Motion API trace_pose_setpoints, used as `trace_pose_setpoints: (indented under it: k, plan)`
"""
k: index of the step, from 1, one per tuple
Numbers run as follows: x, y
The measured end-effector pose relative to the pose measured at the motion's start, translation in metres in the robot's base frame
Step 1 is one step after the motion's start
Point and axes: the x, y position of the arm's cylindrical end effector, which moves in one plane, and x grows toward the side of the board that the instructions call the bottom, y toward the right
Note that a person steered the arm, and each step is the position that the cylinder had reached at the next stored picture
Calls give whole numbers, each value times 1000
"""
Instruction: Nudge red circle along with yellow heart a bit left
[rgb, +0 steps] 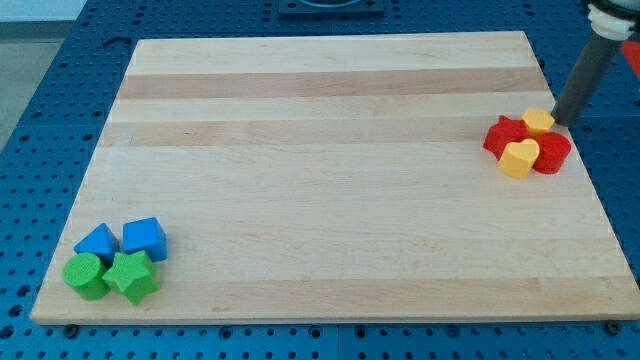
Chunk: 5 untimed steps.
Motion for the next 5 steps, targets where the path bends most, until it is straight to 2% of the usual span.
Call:
trace_pose_setpoints:
  k: [5]
  plan:
    - [31,-15]
